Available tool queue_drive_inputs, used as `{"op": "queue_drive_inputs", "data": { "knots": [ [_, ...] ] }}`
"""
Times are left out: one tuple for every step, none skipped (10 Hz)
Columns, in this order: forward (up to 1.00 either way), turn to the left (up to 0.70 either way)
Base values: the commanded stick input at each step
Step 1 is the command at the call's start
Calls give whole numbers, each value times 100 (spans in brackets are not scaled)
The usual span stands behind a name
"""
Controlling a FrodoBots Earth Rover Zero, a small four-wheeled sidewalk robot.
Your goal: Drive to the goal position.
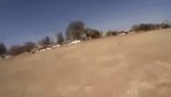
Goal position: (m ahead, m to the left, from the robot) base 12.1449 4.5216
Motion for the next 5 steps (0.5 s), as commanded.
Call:
{"op": "queue_drive_inputs", "data": {
  "knots": [
    [100, 0],
    [100, 0],
    [100, 0],
    [100, 0],
    [100, 0]
  ]
}}
